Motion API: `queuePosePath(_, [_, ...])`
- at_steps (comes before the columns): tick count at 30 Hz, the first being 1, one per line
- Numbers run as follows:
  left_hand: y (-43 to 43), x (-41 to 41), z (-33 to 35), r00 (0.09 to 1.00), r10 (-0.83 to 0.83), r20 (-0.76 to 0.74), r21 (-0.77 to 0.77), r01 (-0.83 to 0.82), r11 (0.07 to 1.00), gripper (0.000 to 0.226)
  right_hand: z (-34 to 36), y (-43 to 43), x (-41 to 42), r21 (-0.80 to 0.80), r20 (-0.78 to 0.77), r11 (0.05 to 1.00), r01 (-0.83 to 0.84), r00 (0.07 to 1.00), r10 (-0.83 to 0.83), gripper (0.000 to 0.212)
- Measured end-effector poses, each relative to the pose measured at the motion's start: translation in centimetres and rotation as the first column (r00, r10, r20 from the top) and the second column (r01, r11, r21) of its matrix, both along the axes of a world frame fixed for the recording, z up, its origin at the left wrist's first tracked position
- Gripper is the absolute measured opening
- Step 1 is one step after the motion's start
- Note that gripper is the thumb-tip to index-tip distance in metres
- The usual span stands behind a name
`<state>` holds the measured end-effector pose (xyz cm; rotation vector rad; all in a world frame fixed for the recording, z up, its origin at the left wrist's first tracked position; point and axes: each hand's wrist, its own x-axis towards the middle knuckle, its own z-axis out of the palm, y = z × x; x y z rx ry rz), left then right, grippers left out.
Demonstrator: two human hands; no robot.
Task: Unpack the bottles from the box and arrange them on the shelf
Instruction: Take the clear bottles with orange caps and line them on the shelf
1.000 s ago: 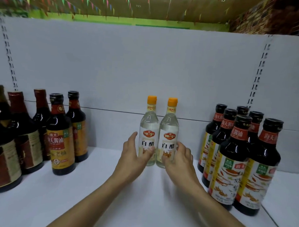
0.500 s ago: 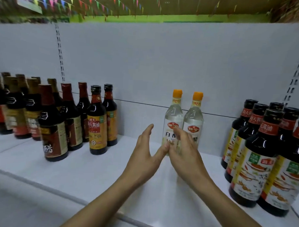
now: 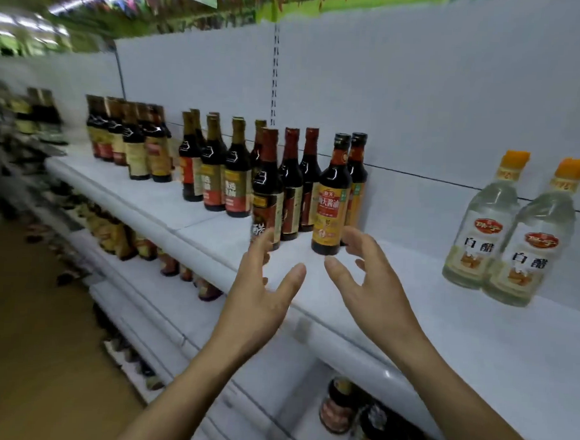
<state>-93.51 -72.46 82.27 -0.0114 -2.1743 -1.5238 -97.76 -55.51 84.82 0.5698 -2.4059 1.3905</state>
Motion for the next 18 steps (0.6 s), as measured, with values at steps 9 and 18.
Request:
queuePosePath(9, [-9.3,8.5,-2.4,0.971,0.225,0.079,0.013,-0.227,0.974,0.082,-2.8,-11.6,4.0,0.003,0.035,0.954,-0.299,0.954,0.298,0.057])
queuePosePath(18, [-13.9,12.9,-7.8,0.838,0.495,0.229,0.018,-0.512,0.859,0.071,-8.6,-20.6,5.8,0.007,0.223,0.799,-0.601,0.78,0.585,0.057])
